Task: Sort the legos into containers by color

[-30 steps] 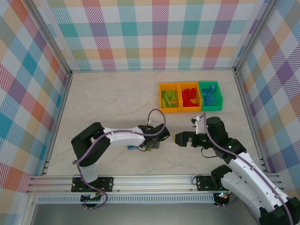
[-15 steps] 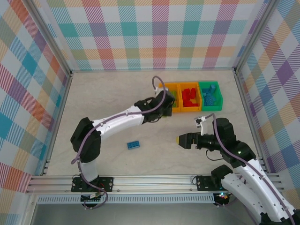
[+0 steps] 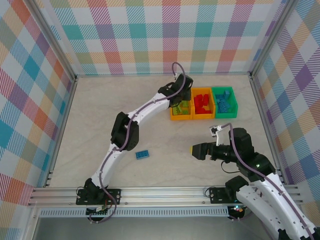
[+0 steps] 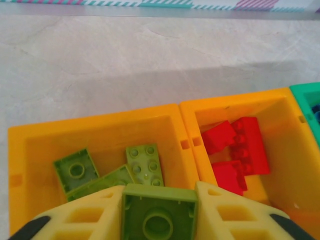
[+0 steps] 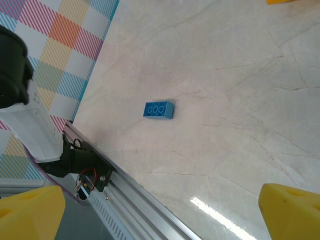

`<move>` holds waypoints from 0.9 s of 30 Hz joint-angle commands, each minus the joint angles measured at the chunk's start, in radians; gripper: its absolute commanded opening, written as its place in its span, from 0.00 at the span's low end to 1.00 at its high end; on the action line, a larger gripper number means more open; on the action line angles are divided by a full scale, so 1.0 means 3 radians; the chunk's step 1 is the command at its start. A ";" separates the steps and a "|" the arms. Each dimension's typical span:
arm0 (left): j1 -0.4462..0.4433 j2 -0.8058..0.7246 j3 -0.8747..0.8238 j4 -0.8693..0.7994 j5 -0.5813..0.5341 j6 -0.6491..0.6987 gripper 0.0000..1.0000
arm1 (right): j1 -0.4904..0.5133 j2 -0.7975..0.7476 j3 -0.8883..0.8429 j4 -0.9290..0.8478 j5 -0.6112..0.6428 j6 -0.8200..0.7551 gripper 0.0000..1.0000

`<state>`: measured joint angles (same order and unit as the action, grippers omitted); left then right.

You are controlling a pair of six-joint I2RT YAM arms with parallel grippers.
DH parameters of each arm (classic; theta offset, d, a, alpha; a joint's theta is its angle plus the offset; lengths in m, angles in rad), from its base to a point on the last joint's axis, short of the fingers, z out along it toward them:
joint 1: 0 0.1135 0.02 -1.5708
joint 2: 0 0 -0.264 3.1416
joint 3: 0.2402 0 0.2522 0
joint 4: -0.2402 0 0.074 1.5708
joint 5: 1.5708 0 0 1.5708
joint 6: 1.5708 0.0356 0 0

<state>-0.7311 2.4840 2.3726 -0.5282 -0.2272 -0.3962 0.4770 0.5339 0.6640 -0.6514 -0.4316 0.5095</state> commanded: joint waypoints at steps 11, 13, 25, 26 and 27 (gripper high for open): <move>-0.0014 -0.1332 -0.1033 0.0118 0.0387 0.0073 0.52 | 0.0009 0.0028 0.0092 -0.0357 0.0454 -0.0089 1.00; -0.0032 -0.1865 -0.1710 0.0356 0.0383 0.0059 0.52 | 0.0018 0.0101 0.0093 -0.0322 0.0473 -0.0117 1.00; -0.0226 -0.4503 -0.3832 -0.0793 -0.0236 0.0029 0.54 | 0.1386 0.1424 0.0191 0.0931 0.1227 -0.0855 1.00; -0.0223 -0.4689 -0.3934 -0.0981 -0.0245 -0.0003 0.54 | 0.1481 0.1618 0.0199 0.1122 0.1204 -0.0983 1.00; -0.0226 -0.4872 -0.4035 -0.1138 -0.0236 -0.0028 0.55 | 0.1566 0.1810 0.0216 0.1310 0.1177 -0.1121 1.00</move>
<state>-0.7918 1.0985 1.2354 -0.6502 -0.2543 -0.3817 0.8917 0.9779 0.7029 -0.4706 -0.1120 0.3210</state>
